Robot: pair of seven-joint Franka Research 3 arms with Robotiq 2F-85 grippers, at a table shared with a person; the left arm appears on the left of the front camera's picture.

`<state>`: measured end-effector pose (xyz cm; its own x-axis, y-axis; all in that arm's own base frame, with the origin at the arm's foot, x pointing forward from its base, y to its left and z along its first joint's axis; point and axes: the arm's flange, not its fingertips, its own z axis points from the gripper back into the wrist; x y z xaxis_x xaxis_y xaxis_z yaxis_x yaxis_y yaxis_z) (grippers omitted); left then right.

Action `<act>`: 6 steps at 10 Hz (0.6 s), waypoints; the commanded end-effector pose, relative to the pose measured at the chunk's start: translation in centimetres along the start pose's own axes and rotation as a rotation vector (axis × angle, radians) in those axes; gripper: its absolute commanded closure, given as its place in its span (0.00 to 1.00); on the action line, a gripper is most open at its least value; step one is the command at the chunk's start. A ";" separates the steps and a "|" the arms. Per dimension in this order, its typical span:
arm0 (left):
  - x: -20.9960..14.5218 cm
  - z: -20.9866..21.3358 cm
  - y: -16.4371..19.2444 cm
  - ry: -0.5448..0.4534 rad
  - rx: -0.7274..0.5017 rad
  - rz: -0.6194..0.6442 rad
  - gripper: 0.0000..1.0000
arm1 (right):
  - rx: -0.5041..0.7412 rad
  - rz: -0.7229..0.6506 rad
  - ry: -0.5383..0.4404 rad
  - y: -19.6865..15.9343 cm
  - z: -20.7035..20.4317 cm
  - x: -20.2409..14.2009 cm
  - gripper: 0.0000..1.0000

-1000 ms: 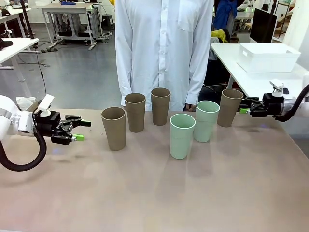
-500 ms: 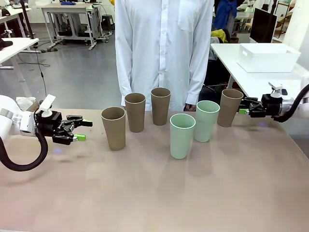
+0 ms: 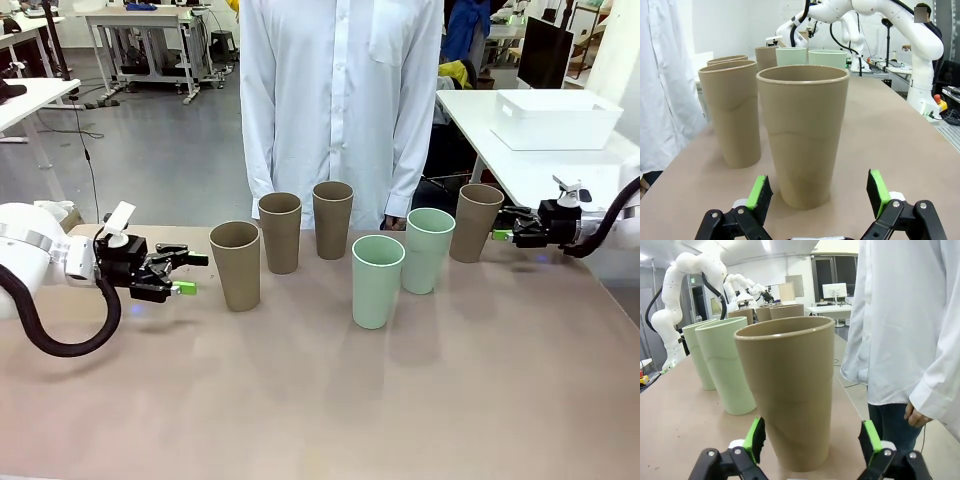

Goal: Stack the cups and store them in the basket.
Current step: Pick up two Reusable plastic cups , one in each hand.

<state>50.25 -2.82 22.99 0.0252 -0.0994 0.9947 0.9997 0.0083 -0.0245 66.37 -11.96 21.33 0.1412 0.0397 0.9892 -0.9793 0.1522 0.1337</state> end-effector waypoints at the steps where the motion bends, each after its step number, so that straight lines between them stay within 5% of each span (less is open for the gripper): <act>1: 0.2 -0.6 0.8 -0.035 0.019 0.001 0.00 | 0.023 -0.017 -0.007 -0.6 -1.0 0.4 0.00; 6: 0.3 -2.1 1.0 -0.052 0.012 -0.004 0.00 | 0.026 -0.039 -0.011 0.0 -1.5 0.3 0.00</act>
<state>50.89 -4.23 22.68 0.0273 -0.0686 0.9973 0.9996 0.0105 -0.0266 66.54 -10.70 21.18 0.1451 0.0274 0.9890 -0.9810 0.1340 0.1402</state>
